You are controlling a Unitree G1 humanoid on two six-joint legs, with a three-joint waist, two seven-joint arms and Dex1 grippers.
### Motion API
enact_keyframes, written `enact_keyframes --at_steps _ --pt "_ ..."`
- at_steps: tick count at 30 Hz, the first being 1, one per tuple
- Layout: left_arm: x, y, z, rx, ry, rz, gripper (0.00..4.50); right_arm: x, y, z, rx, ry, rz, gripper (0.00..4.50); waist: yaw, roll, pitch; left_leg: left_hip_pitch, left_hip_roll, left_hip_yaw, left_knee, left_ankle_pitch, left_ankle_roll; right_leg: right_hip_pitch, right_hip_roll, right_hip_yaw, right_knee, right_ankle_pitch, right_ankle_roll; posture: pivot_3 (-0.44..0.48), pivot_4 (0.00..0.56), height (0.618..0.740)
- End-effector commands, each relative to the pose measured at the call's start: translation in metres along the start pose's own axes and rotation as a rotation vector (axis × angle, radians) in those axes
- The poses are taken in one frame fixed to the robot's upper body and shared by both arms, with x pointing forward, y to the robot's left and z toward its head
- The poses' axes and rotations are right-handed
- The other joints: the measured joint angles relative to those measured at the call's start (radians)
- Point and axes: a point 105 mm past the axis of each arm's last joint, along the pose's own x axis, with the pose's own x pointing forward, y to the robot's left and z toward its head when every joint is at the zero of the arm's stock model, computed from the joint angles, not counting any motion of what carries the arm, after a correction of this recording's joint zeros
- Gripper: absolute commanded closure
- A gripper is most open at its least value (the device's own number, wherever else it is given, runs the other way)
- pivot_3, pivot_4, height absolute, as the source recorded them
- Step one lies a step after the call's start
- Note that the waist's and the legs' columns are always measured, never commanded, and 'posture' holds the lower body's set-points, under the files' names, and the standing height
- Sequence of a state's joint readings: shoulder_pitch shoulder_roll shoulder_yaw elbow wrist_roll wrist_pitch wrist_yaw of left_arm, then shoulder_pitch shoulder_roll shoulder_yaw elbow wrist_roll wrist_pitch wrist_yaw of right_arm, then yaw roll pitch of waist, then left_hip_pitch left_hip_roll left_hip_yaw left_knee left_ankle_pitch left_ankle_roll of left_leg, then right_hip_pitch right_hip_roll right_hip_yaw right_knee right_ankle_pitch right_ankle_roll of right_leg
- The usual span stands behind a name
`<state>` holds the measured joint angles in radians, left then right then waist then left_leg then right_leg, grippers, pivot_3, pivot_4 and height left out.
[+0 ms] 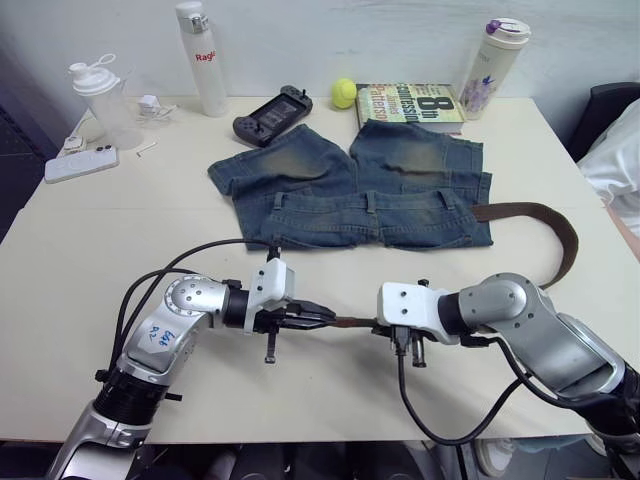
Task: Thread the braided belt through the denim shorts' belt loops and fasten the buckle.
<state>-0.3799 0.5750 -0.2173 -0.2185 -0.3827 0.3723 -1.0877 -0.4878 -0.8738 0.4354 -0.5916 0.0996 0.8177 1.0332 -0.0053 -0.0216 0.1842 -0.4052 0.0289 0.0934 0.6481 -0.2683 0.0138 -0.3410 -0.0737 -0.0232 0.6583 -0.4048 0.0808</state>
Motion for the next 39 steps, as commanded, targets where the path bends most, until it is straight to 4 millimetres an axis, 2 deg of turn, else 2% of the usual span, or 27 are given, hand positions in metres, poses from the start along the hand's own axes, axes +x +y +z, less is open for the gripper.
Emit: enact_keyframes --at_steps 1,2,4,7,8,10,12,13,15,17,19,21,24,25,30,32,35,39 --pt "0.003 0.001 0.005 0.016 -0.013 -0.004 4.50 -0.005 -0.004 0.015 -0.018 -0.070 -0.043 3.35 0.000 0.000 0.000 0.000 0.000 0.000 0.000 0.000 0.000 0.000 0.000 0.000 0.000 0.000 0.000 0.000 0.150 0.740" --pt "0.002 0.002 0.005 0.015 -0.013 -0.001 4.50 -0.006 -0.006 0.016 -0.009 -0.078 -0.050 2.51 0.000 0.000 0.000 0.000 0.000 0.000 0.000 0.000 0.000 0.000 0.000 0.000 0.000 0.000 0.000 0.000 0.150 0.740" --pt "0.001 0.005 0.004 -0.003 -0.019 0.016 4.50 -0.011 -0.006 0.019 -0.004 -0.093 -0.051 2.08 0.000 0.000 0.000 0.000 0.000 0.000 0.000 0.000 0.000 0.000 0.000 0.000 0.000 0.000 0.000 0.000 0.150 0.740" --pt "-0.003 0.011 0.005 -0.092 -0.068 0.057 4.50 -0.027 -0.008 0.023 0.042 -0.144 -0.076 0.72 0.002 0.000 0.000 0.000 0.000 0.000 0.000 0.000 0.000 0.000 0.000 0.000 0.000 0.000 0.000 0.000 0.150 0.740" --pt "-0.005 0.013 0.005 -0.148 -0.097 0.075 4.50 -0.035 -0.011 0.024 0.076 -0.166 -0.099 0.51 0.003 0.000 0.000 0.000 0.000 0.000 0.000 0.000 0.000 0.000 0.000 0.000 0.000 0.000 0.000 0.000 0.150 0.740" --pt "-0.009 0.015 0.005 -0.279 -0.158 0.096 4.50 -0.053 -0.016 0.021 0.156 -0.204 -0.146 0.51 0.002 0.000 0.000 -0.001 0.000 -0.001 0.000 0.000 0.000 0.001 0.000 -0.001 0.001 0.000 0.000 0.000 0.150 0.740" --pt "-0.014 0.011 -0.003 -0.468 -0.232 0.115 4.50 -0.092 -0.026 0.019 0.329 -0.363 -0.235 0.51 0.002 0.000 0.000 -0.001 0.000 -0.001 0.000 0.000 0.001 0.001 0.000 -0.001 0.002 0.000 0.000 0.000 0.150 0.740" --pt "-0.015 0.009 -0.006 -0.521 -0.249 0.120 4.50 -0.105 -0.026 0.020 0.383 -0.435 -0.250 0.51 0.002 0.000 0.000 -0.001 0.000 -0.002 0.000 0.000 0.001 0.002 0.000 -0.002 0.002 0.000 0.000 0.000 0.150 0.740" --pt "-0.012 0.006 -0.007 -0.627 -0.306 0.134 4.50 -0.124 -0.011 0.025 0.546 -0.679 -0.147 0.51 0.002 -0.001 0.000 -0.001 0.000 -0.002 0.000 -0.001 0.001 0.002 0.000 -0.002 0.001 0.000 0.000 0.000 0.150 0.740" --pt "-0.009 0.004 -0.001 -0.730 -0.385 0.128 4.50 -0.123 0.010 0.019 0.669 -0.781 -0.065 0.51 0.005 -0.001 -0.001 0.000 0.000 -0.006 0.000 -0.001 0.001 0.004 0.001 -0.002 0.001 0.000 0.000 0.000 0.150 0.740" --pt "-0.008 0.002 0.008 -0.824 -0.470 0.110 4.50 -0.100 0.036 0.013 0.820 -0.795 0.002 0.51 0.007 -0.001 -0.001 -0.001 0.000 -0.010 -0.001 -0.001 0.001 0.007 0.001 -0.001 0.000 0.000 0.000 0.000 0.150 0.740" --pt "-0.008 0.001 0.013 -0.874 -0.504 0.109 4.50 -0.085 0.055 0.016 0.927 -0.835 0.058 0.51 0.001 -0.001 -0.001 -0.001 -0.001 -0.014 -0.001 -0.001 0.002 0.009 0.002 0.000 0.000 0.000 0.001 0.000 0.150 0.740" --pt "-0.008 -0.003 0.017 -0.899 -0.505 0.102 4.50 -0.068 0.065 0.025 1.076 -0.923 0.086 0.51 -0.011 0.000 -0.001 0.000 -0.002 -0.014 -0.002 -0.001 0.003 0.008 0.002 0.002 -0.001 0.000 0.001 0.000 0.150 0.740" --pt "-0.007 -0.005 0.018 -0.899 -0.499 0.096 4.50 -0.064 0.064 0.026 1.119 -0.937 0.084 0.51 -0.017 -0.002 -0.002 0.000 -0.002 -0.014 -0.002 -0.001 0.003 0.009 0.002 0.002 -0.001 0.000 0.001 0.000 0.150 0.740" --pt "-0.011 -0.003 0.022 -0.909 -0.498 0.097 4.50 -0.037 0.037 0.015 1.427 -1.040 -0.045 0.51 -0.024 -0.002 -0.002 0.001 -0.003 -0.014 -0.003 0.001 -0.002 0.008 0.003 0.003 -0.003 -0.001 0.002 0.000 0.150 0.740" --pt "-0.012 -0.001 0.023 -0.907 -0.504 0.100 4.50 -0.029 0.029 0.003 1.556 -1.068 -0.105 0.51 -0.021 -0.002 -0.001 0.000 -0.003 -0.014 -0.003 0.001 -0.002 0.008 0.003 0.004 -0.003 -0.001 0.002 0.000 0.150 0.740" --pt "-0.013 0.001 0.024 -0.908 -0.508 0.102 4.50 -0.028 0.018 -0.006 1.673 -1.146 -0.167 0.51 -0.021 -0.002 -0.001 -0.001 -0.004 -0.015 -0.003 0.001 -0.002 0.007 0.003 0.006 -0.003 -0.001 0.002 0.000 0.150 0.740" --pt "-0.013 0.001 0.025 -0.907 -0.509 0.099 4.50 -0.032 0.012 -0.003 1.726 -1.251 -0.156 0.51 -0.022 -0.002 -0.001 -0.001 -0.004 -0.015 -0.003 0.001 -0.002 0.006 0.003 0.006 -0.003 -0.001 0.003 0.000 0.150 0.740"
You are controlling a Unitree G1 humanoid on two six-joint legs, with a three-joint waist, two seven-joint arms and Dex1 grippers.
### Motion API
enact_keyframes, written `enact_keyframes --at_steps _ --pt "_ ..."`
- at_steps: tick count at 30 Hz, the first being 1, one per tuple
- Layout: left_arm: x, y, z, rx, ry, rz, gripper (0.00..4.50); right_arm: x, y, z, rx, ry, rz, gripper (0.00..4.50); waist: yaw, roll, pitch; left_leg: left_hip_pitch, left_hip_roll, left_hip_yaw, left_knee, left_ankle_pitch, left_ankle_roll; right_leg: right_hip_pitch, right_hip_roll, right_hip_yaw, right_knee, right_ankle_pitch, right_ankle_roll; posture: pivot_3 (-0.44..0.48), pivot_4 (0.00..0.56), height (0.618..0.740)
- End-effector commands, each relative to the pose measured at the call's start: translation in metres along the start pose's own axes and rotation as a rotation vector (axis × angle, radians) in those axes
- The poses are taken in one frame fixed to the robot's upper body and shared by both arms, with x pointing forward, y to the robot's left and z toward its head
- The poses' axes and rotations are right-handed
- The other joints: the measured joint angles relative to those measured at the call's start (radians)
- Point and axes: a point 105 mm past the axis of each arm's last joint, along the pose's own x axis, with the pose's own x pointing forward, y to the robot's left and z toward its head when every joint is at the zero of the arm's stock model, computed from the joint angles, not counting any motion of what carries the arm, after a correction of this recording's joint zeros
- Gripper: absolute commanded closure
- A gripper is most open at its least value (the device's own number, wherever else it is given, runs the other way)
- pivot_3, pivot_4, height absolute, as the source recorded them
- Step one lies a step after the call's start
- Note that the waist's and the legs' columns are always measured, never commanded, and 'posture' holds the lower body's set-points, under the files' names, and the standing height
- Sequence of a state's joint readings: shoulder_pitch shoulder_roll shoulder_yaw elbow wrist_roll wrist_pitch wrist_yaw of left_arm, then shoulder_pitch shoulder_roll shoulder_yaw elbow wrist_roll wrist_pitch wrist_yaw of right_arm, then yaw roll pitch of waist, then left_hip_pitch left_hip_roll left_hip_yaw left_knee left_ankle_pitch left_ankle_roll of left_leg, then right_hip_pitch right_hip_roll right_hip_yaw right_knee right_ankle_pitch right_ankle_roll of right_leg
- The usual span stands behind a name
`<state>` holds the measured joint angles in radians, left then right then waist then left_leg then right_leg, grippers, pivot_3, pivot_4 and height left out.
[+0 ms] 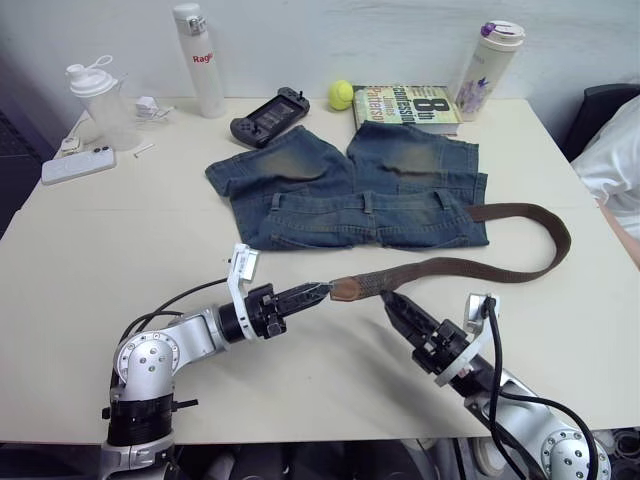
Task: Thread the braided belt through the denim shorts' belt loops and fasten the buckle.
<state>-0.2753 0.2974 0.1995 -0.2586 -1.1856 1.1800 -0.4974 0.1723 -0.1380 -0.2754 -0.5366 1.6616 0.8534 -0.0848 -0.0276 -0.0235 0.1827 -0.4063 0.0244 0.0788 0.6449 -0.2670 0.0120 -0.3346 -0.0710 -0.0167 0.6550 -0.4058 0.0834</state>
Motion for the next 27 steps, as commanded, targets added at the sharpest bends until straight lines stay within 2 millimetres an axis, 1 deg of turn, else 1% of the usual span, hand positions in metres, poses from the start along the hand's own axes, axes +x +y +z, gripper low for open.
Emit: enact_keyframes --at_steps 1,6,9,13,14,16,20,22,27 --pt "0.002 -0.008 0.005 0.020 -0.009 -0.043 4.50 0.005 0.013 0.006 0.076 -0.068 0.077 0.51 0.000 0.000 0.000 0.000 0.000 0.000 0.000 0.000 0.000 0.000 0.000 0.000 0.000 0.000 0.000 0.000 0.150 0.740" --pt "0.003 -0.006 0.005 0.026 -0.007 -0.034 4.50 0.014 0.019 0.013 0.079 -0.112 0.106 0.51 0.000 0.000 0.000 0.000 0.000 0.000 -0.002 0.001 -0.001 -0.002 0.000 0.000 0.000 0.000 0.000 0.000 0.150 0.740" --pt "0.005 -0.005 0.005 0.027 -0.006 -0.034 4.50 0.020 0.025 0.009 0.086 -0.108 0.131 0.51 0.000 0.000 0.000 0.000 0.000 0.000 -0.002 0.001 -0.001 -0.002 0.000 0.000 0.000 0.000 0.000 0.000 0.150 0.740" --pt "0.005 -0.002 0.006 0.027 -0.012 -0.025 4.50 0.021 0.024 0.006 0.109 -0.125 0.129 0.51 0.000 0.000 0.000 0.000 0.000 0.000 -0.002 0.001 -0.001 -0.002 0.000 0.000 0.000 0.000 0.000 0.000 0.150 0.740" --pt "0.005 -0.001 0.006 0.027 -0.011 -0.022 4.50 0.021 0.024 0.006 0.112 -0.126 0.128 0.72 0.000 0.000 0.000 0.000 0.000 0.000 -0.002 0.001 -0.001 -0.002 0.000 0.000 0.000 0.000 0.000 0.000 0.150 0.740" --pt "0.005 0.000 0.007 0.028 -0.012 -0.015 4.50 0.020 0.024 0.005 0.116 -0.132 0.133 1.38 0.000 0.000 0.000 -0.001 0.000 0.000 -0.002 0.001 -0.001 -0.002 0.000 0.000 0.000 0.000 0.000 0.000 0.150 0.740" --pt "0.004 0.001 0.007 0.029 -0.009 -0.013 4.50 0.018 0.024 0.009 0.117 -0.155 0.131 3.31 0.000 0.000 0.000 -0.001 0.000 0.000 -0.003 0.001 -0.001 -0.002 0.000 0.000 0.000 0.000 0.000 0.000 0.150 0.740" --pt "0.003 0.001 0.007 0.029 -0.007 -0.015 4.50 0.018 0.023 0.011 0.116 -0.164 0.128 4.40 0.000 0.000 0.000 -0.001 0.000 0.000 -0.003 0.001 -0.001 -0.002 0.000 0.000 0.000 0.000 0.000 0.000 0.150 0.740" --pt "0.003 0.001 0.005 0.034 0.004 -0.018 4.50 0.021 0.026 0.014 0.103 -0.177 0.148 4.40 0.000 0.000 0.000 -0.001 0.000 0.000 -0.004 0.001 -0.002 -0.003 0.000 0.000 0.000 0.000 0.000 0.000 0.150 0.740"
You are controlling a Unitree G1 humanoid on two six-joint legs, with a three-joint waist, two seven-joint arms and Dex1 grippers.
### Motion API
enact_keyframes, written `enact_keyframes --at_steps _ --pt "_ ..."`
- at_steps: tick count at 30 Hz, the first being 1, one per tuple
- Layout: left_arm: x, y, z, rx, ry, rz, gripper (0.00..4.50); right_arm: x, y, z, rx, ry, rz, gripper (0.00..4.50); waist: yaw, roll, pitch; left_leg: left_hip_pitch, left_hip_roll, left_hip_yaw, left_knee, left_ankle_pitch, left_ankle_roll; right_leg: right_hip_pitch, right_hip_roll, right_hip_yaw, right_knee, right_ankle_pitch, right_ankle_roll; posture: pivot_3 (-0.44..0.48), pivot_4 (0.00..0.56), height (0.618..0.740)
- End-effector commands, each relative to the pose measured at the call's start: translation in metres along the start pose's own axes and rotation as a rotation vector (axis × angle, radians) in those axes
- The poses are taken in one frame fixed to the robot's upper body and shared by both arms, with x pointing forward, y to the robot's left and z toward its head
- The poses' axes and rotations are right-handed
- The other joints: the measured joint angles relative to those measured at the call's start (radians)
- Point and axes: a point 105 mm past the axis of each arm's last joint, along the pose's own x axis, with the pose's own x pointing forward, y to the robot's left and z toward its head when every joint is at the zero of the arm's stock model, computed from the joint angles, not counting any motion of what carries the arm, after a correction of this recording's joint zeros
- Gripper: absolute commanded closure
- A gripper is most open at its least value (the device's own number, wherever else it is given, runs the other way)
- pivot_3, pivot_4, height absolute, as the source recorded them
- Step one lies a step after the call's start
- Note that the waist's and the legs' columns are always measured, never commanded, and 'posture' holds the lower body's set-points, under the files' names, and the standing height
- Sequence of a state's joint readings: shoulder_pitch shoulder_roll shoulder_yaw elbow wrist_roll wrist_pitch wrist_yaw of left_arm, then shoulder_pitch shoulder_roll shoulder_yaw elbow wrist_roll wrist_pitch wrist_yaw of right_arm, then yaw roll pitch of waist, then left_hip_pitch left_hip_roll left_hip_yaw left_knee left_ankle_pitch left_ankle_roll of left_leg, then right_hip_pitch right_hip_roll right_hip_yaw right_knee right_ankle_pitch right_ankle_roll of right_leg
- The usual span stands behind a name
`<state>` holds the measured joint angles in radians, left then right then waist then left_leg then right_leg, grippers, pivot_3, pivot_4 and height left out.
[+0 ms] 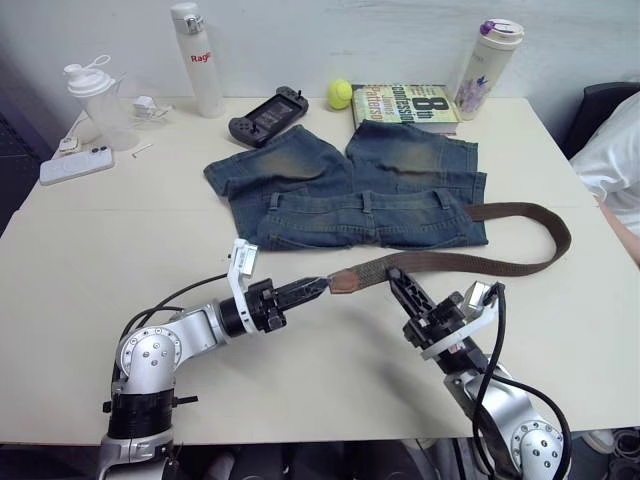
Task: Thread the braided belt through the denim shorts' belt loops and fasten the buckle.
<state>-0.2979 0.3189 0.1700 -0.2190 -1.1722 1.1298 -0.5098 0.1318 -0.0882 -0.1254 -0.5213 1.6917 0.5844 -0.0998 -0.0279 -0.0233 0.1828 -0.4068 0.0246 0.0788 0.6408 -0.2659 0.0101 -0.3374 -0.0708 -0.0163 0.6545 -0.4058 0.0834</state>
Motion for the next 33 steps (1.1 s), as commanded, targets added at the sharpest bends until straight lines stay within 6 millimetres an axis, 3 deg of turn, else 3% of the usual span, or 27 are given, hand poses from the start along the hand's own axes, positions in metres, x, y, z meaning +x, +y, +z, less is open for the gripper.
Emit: enact_keyframes --at_steps 1,4,7,11,15,19,25,33 --pt "0.001 -0.005 -0.001 0.022 0.018 -0.026 4.50 0.002 0.015 0.004 -0.027 -0.022 0.063 4.40 0.000 0.000 0.000 0.000 0.000 0.000 0.000 0.000 0.000 0.000 0.000 0.000 0.000 0.000 0.000 0.000 0.150 0.740" --pt "0.001 -0.005 -0.001 0.029 0.023 -0.026 4.50 0.002 0.016 0.004 -0.042 -0.022 0.072 4.40 0.000 0.000 0.000 0.000 0.000 0.000 -0.003 0.001 -0.001 -0.001 0.000 0.000 0.000 0.000 0.000 0.000 0.150 0.740" --pt "0.001 -0.005 -0.001 0.046 0.031 -0.024 3.44 0.003 0.018 0.005 -0.052 -0.029 0.082 4.50 0.000 0.000 0.000 0.000 0.000 0.000 -0.005 0.002 -0.002 -0.002 0.000 0.000 -0.001 0.000 0.000 0.000 0.150 0.740" --pt "0.000 -0.001 0.000 0.117 0.062 0.009 1.61 0.002 0.019 0.009 -0.059 -0.046 0.087 4.50 0.000 0.000 0.000 0.000 0.000 0.000 -0.008 0.003 -0.003 -0.003 0.000 0.000 -0.001 0.000 0.000 0.000 0.150 0.740" --pt "-0.009 0.002 0.009 0.172 0.080 0.024 1.61 -0.001 0.018 0.022 -0.078 -0.107 0.085 4.50 0.000 0.000 0.000 0.001 0.000 0.000 -0.010 0.004 -0.004 -0.003 0.000 0.000 -0.001 0.000 0.000 0.000 0.150 0.740" --pt "-0.022 0.025 0.022 0.488 0.204 0.133 1.61 -0.005 0.008 0.055 -0.181 -0.269 -0.003 4.50 0.001 0.000 0.000 0.001 -0.001 0.000 -0.010 0.005 -0.004 -0.004 0.000 0.000 -0.001 0.000 0.000 0.000 0.150 0.740" --pt "0.006 0.064 0.055 1.109 0.357 0.210 1.61 -0.013 0.009 0.084 -0.200 -0.434 -0.017 4.50 0.018 0.001 0.001 0.000 -0.004 0.000 -0.011 0.006 -0.003 -0.004 -0.003 0.000 -0.002 0.000 -0.001 0.000 0.150 0.740" --pt "0.040 0.109 0.072 1.516 0.494 0.353 1.61 -0.014 0.027 0.087 -0.202 -0.466 0.069 4.50 0.020 0.000 0.001 0.000 -0.004 0.002 -0.011 0.007 -0.001 -0.005 -0.003 0.000 0.001 0.000 -0.001 0.000 0.150 0.740"
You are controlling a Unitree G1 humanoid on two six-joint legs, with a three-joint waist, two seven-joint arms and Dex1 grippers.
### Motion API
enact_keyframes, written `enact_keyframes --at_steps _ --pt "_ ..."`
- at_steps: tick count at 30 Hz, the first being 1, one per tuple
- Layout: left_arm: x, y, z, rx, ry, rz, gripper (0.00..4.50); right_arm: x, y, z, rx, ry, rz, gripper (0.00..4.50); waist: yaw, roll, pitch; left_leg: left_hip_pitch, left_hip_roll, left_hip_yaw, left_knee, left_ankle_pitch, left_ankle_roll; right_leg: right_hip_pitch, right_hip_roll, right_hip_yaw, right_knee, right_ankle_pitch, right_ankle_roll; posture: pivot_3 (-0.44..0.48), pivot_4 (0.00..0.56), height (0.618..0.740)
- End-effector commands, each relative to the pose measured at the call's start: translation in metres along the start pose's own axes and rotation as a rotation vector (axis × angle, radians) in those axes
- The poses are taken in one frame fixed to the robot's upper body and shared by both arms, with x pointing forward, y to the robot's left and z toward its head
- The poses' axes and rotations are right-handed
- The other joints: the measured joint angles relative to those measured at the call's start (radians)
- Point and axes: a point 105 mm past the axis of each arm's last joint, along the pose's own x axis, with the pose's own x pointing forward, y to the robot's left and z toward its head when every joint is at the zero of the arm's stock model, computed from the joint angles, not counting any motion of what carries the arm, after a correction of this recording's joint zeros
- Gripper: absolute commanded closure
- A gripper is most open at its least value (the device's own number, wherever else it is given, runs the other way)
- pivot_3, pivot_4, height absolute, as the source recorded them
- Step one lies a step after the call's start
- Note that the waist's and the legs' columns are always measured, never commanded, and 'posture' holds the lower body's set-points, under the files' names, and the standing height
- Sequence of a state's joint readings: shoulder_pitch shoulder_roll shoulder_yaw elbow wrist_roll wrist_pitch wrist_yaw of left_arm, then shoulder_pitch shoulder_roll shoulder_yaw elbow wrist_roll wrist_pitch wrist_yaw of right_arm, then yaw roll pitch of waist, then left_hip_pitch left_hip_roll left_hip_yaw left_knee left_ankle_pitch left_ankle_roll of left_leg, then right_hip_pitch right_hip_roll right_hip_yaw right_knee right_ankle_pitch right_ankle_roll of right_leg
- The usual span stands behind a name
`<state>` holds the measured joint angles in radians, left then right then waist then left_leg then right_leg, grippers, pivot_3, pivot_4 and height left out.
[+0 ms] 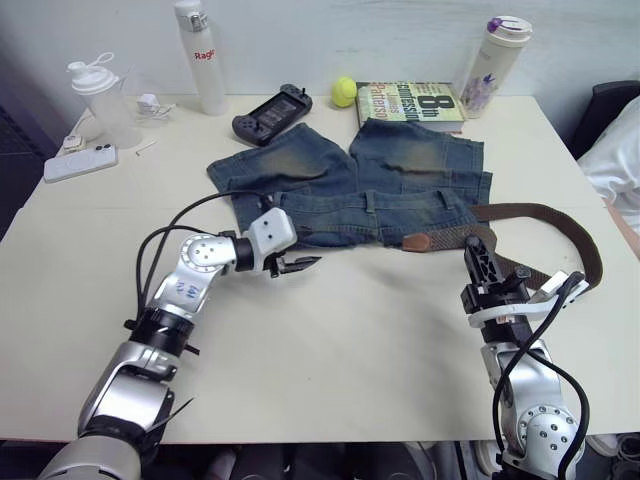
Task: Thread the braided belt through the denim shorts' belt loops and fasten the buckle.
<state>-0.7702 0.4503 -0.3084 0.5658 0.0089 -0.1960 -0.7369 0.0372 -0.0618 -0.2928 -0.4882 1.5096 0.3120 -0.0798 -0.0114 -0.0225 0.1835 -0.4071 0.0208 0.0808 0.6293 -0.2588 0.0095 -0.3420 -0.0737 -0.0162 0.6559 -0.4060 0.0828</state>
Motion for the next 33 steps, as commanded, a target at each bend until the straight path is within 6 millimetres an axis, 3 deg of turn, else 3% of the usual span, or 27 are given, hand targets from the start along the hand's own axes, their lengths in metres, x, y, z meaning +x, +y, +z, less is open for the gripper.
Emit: enact_keyframes --at_steps 1,5,9,12,13,17,22,28,31,33 --pt "0.016 0.014 -0.004 0.179 0.096 0.052 1.61 -0.002 0.025 0.007 0.006 -0.038 0.107 4.50 0.003 0.000 0.000 -0.001 0.000 0.000 0.000 0.000 0.001 -0.001 0.000 0.000 0.000 0.000 0.000 0.000 0.150 0.740" --pt "0.028 0.026 -0.006 0.193 0.129 0.115 1.61 -0.001 0.027 0.007 0.003 -0.042 0.123 4.50 0.007 -0.001 0.000 -0.001 -0.001 0.000 0.001 0.001 0.002 -0.001 -0.002 0.000 0.001 0.000 0.000 0.000 0.150 0.740" --pt "0.031 0.036 0.011 0.184 0.039 0.172 2.88 -0.002 0.027 0.008 0.000 -0.050 0.118 4.50 0.006 -0.001 0.000 -0.001 -0.001 0.000 0.000 0.001 0.002 -0.001 -0.002 -0.001 0.002 0.000 0.000 0.000 0.150 0.740" --pt "0.028 0.034 0.013 0.197 0.017 0.161 4.32 -0.002 0.024 0.011 -0.002 -0.065 0.103 4.50 0.007 -0.001 0.000 -0.002 -0.001 0.000 0.000 0.001 0.001 -0.002 -0.002 -0.001 0.002 0.000 0.000 0.000 0.150 0.740" --pt "0.027 0.032 0.014 0.193 0.005 0.149 4.48 -0.003 0.024 0.011 -0.003 -0.065 0.103 4.50 0.006 -0.001 0.000 -0.002 -0.001 0.000 0.001 0.002 0.001 -0.002 -0.002 -0.001 0.002 0.000 0.000 0.000 0.150 0.740" --pt "0.016 0.021 0.008 0.156 0.004 0.086 4.48 -0.003 0.022 0.013 -0.020 -0.072 0.097 4.50 0.002 -0.001 0.000 -0.002 -0.001 0.000 0.000 0.002 0.001 -0.001 -0.002 -0.001 0.002 0.000 0.000 0.000 0.150 0.740" --pt "-0.036 -0.009 -0.018 0.072 0.061 0.025 4.48 -0.001 0.027 0.025 -0.071 -0.103 0.099 4.50 -0.029 0.000 0.000 -0.001 0.000 0.000 -0.001 0.002 0.001 -0.002 -0.002 -0.001 0.003 0.000 0.000 0.000 0.150 0.740" --pt "-0.101 -0.059 -0.029 -0.078 0.115 0.019 4.48 0.000 0.035 0.040 -0.158 -0.110 0.099 4.50 -0.046 0.001 0.001 0.001 0.001 -0.001 -0.002 0.002 0.001 0.000 -0.002 -0.001 0.002 0.000 0.000 0.000 0.150 0.740" --pt "-0.120 -0.085 -0.041 -0.100 0.203 -0.009 4.48 -0.001 0.035 0.041 -0.196 -0.073 0.087 4.50 -0.044 0.001 0.001 0.002 0.000 -0.001 -0.002 0.002 0.001 0.001 -0.002 -0.001 0.002 0.000 0.000 0.000 0.150 0.740" --pt "-0.125 -0.093 -0.042 -0.111 0.225 -0.005 4.48 -0.001 0.034 0.040 -0.211 -0.051 0.072 4.50 -0.043 0.001 0.000 0.003 0.000 -0.001 -0.002 0.001 0.003 0.001 -0.002 -0.001 0.002 0.000 0.000 0.000 0.150 0.740"
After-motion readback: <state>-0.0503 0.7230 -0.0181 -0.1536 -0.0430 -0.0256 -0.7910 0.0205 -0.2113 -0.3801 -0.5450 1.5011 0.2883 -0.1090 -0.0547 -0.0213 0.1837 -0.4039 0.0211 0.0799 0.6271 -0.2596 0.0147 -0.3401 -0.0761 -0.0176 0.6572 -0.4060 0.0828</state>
